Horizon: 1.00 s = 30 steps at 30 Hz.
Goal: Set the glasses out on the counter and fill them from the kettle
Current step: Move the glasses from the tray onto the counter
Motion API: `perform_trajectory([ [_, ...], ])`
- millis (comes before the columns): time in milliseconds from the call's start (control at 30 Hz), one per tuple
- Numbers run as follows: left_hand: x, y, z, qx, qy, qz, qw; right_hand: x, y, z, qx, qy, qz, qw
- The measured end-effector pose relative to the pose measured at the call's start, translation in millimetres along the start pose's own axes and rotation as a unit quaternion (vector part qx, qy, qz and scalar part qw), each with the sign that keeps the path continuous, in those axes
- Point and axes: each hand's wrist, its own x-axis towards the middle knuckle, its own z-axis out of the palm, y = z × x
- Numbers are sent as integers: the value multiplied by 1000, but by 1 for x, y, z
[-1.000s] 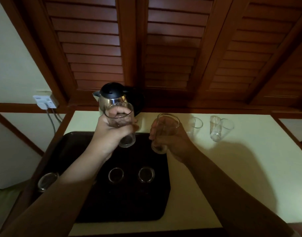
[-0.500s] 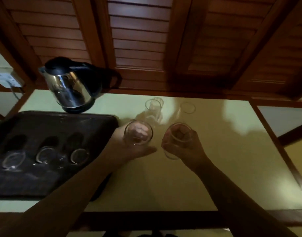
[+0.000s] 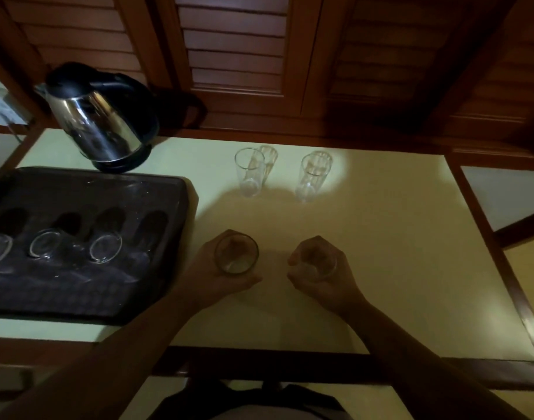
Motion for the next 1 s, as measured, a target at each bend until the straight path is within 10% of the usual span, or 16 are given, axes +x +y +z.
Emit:
perform_trajectory([
  [567, -20, 75, -86, 198, -127, -34, 971, 12, -95, -39, -55, -96, -30, 993],
  [1000, -52, 142, -296, 463, -159, 9, 872, 90, -212, 185, -178, -221, -100, 954],
])
